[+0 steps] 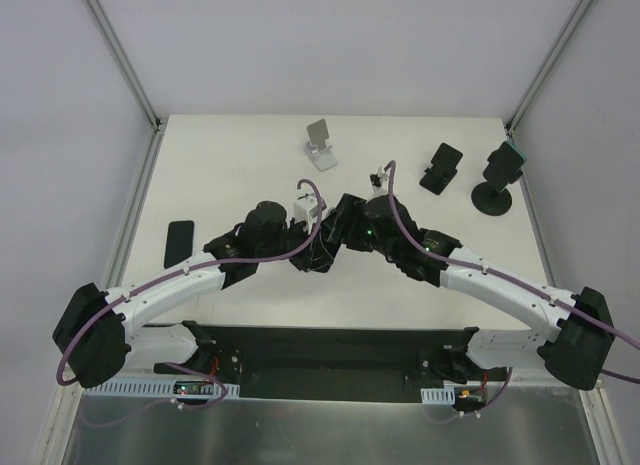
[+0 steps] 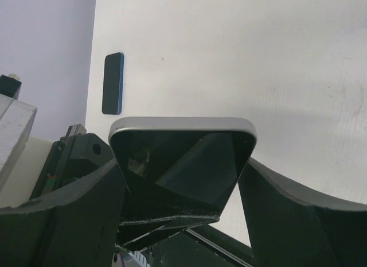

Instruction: Place the phone on the phone stand

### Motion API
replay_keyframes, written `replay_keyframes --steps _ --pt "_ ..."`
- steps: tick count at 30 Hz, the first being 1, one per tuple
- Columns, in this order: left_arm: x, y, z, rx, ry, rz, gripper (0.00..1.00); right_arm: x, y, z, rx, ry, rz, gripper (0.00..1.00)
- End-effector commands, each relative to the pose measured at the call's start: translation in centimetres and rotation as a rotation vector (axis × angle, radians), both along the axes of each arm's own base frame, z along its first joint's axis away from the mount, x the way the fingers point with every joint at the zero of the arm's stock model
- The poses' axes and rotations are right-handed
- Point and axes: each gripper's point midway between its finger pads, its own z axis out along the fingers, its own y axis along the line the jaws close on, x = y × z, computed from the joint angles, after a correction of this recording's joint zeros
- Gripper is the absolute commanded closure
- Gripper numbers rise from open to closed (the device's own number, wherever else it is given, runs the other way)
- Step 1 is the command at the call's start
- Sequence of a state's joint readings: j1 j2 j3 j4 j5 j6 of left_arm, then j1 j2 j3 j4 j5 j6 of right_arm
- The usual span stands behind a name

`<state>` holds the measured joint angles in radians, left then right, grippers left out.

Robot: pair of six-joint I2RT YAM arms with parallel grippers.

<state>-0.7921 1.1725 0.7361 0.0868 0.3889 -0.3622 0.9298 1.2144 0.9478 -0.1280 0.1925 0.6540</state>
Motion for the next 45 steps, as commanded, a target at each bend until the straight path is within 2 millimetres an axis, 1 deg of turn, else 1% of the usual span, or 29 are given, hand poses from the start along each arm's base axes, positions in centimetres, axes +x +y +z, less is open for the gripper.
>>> replay_keyframes --steps 1,2,4,5,6,7,8,9,10,12,13,15,16,18,19,20,21,22,23,24,26,27,29,30,32,33,34,37,45 --pt "0.6 -1.2 3.7 -0.098 -0.114 -0.029 0.99 1.0 0.2 1.1 -0.007 -0.033 -0.036 0.31" --pt "0.7 -1.1 3.7 -0.098 -0.111 -0.016 0.89 1.3 0.2 1.1 -0.013 -0.043 -0.042 0.47" --pt "0.7 -0.8 3.8 -0.099 -0.104 0.005 0.65 1.6 0.1 1.3 -0.021 -0.057 -0.049 0.7" --pt "0.7 -0.7 4.2 -0.112 -0.105 0.022 0.48 2.0 0.0 1.8 -0.022 -0.071 -0.058 0.92" --pt "0.9 -0.5 4.5 -0.114 -0.115 0.04 0.4 2.4 -0.2 2.0 -0.035 -0.087 -0.061 0.99" --pt "1.1 -0.1 4.6 -0.107 -0.115 0.059 0.34 2.8 -0.4 2.1 -0.046 -0.098 -0.071 0.99" --pt "1.3 0.4 5.5 -0.118 -0.135 0.084 0.14 3.5 -0.9 2.7 -0.057 -0.118 -0.093 0.99" --pt "1.5 0.8 6.1 -0.121 -0.151 0.105 0.05 4.5 -1.8 2.8 -0.081 -0.134 -0.12 0.99" --pt "2.0 1.5 6.4 -0.111 -0.167 0.147 0.02 5.1 -2.7 2.6 -0.113 -0.134 -0.142 0.99" --pt "2.5 3.2 7.4 -0.1 -0.201 0.206 0.01 7.7 -5.3 3.4 -0.155 -0.161 -0.222 0.99" --pt "3.0 4.0 7.5 -0.087 -0.215 0.246 0.01 8.5 -6.6 3.0 -0.193 -0.153 -0.253 0.99" --pt "3.3 5.5 8.4 -0.085 -0.249 0.288 0.01 11.3 -10.6 4.0 -0.256 -0.184 -0.395 0.99" --pt "3.4 6.1 8.0 -0.065 -0.242 0.305 0.01 12.3 -12.2 4.0 -0.316 -0.201 -0.438 0.99" --pt "3.2 6.9 8.3 -0.067 -0.258 0.315 0.01 14.6 -17.3 4.3 -0.433 -0.228 -0.626 0.99" --pt "3.0 7.1 8.3 -0.071 -0.259 0.316 0.01 15.6 -19.8 5.8 -0.485 -0.264 -0.736 0.99" --pt "2.8 7.3 8.5 -0.078 -0.267 0.314 0.01 16.6 -22.5 6.3 -0.508 -0.263 -0.826 0.99" --pt "2.7 7.3 8.5 -0.078 -0.269 0.312 0.01 17.6 -23.7 5.7 -0.541 -0.253 -0.867 0.99" --pt "2.6 7.4 8.5 -0.08 -0.269 0.314 0.01 18.9 -24.7 7.0 -0.523 -0.285 -0.918 0.99" --pt "2.4 7.5 8.3 -0.078 -0.27 0.31 0.01 19.8 -27.1 7.1 -0.553 -0.282 -0.981 0.99" --pt "2.4 7.6 8.2 -0.078 -0.268 0.31 0.01 21.0 -27.9 5.9 -0.588 -0.262 -1.006 0.99" --pt "2.2 7.7 7.5 -0.065 -0.262 0.308 0.01 22.9 -30.4 6.7 -0.602 -0.266 -1.082 0.99" --pt "2.2 7.8 7.3 -0.061 -0.257 0.308 0.01 24.1 -30.9 5.4 -0.624 -0.243 -1.089 0.99" --pt "2.1 7.9 6.9 -0.058 -0.251 0.308 0.01 25.9 -31.9 5.8 -0.636 -0.265 -1.104 0.99" --pt "1.9 7.9 6.6 -0.057 -0.243 0.3 0.01 27.0 -31.9 4.6 -0.659 -0.257 -1.09 0.99" --pt "1.9 7.9 6.4 -0.055 -0.237 0.296 0.01 28.4 -32.4 5.6 -0.674 -0.28 -1.108 0.99" --pt "1.8 7.8 6.3 -0.055 -0.235 0.29 0.01 29.0 -32.5 4.1 -0.735 -0.259 -1.075 0.99" --pt "1.8 7.8 6.2 -0.053 -0.234 0.289 0.01 30.0 -32.3 4.9 -0.711 -0.301 -1.082 0.99" --pt "2.0 7.8 5.7 -0.042 -0.227 0.289 0.01 31.2 -32.3 4.6 -0.739 -0.333 -1.062 0.99" --pt "2.5 8.0 5.8 -0.032 -0.237 0.296 0.01 32.1 -32.1 2.5 -0.74 -0.329 -1.033 0.99"
